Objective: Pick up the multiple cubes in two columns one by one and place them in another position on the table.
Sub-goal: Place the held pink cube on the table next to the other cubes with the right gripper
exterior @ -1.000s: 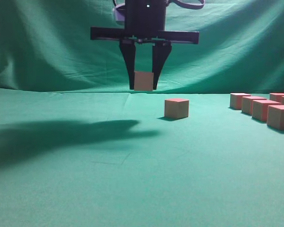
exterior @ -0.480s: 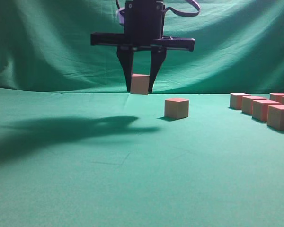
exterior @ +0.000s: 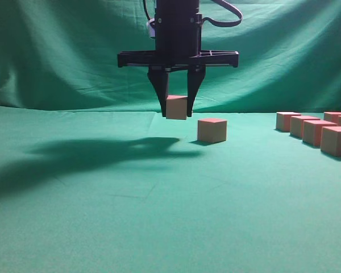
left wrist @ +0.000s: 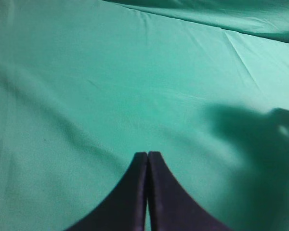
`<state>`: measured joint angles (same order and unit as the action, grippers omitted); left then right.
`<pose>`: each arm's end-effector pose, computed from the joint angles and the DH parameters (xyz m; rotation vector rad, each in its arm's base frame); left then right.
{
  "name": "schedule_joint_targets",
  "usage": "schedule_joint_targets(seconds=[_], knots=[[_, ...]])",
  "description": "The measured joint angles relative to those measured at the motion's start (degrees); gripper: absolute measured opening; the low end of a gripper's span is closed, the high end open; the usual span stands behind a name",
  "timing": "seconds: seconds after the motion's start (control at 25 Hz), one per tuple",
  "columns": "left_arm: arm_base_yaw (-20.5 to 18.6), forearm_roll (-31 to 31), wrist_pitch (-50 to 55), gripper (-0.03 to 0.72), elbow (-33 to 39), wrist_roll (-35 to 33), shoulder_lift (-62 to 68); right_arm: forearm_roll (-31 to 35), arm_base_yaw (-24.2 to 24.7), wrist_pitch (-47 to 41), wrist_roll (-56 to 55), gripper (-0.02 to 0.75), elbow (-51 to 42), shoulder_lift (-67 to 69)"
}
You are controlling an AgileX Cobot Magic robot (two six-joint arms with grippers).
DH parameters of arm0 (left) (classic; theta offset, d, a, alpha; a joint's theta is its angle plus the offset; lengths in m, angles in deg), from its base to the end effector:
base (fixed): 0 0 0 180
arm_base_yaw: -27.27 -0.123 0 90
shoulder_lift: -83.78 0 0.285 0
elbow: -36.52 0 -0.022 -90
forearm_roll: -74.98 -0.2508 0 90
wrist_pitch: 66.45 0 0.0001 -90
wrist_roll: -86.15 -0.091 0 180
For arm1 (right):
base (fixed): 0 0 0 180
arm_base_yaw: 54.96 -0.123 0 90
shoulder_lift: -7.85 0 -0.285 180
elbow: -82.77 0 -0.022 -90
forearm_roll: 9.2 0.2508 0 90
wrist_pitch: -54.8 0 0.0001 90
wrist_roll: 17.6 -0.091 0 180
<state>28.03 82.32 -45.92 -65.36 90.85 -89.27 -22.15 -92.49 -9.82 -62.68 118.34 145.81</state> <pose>0.0526 -0.0048 0.1767 -0.1425 1.8389 -0.1919 0.3936 0.2791 0.1949 0.0819 2.8294 -0.0171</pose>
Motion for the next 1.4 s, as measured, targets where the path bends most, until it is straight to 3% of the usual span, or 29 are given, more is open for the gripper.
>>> schedule_joint_targets(seconds=[1.08, 1.28, 1.4], knots=[[0.0, 0.0, 0.0, 0.000, 0.0, 0.0, 0.0, -1.0, 0.0, 2.4, -0.6, 0.256, 0.0, 3.3], [0.0, -0.1, 0.0, 0.000, 0.0, 0.0, 0.0, 1.2, 0.0, 4.7, 2.5, 0.456, 0.0, 3.3], [0.0, -0.1, 0.0, 0.000, 0.0, 0.0, 0.0, 1.7, 0.0, 5.1, 4.1, 0.478, 0.0, 3.3]])
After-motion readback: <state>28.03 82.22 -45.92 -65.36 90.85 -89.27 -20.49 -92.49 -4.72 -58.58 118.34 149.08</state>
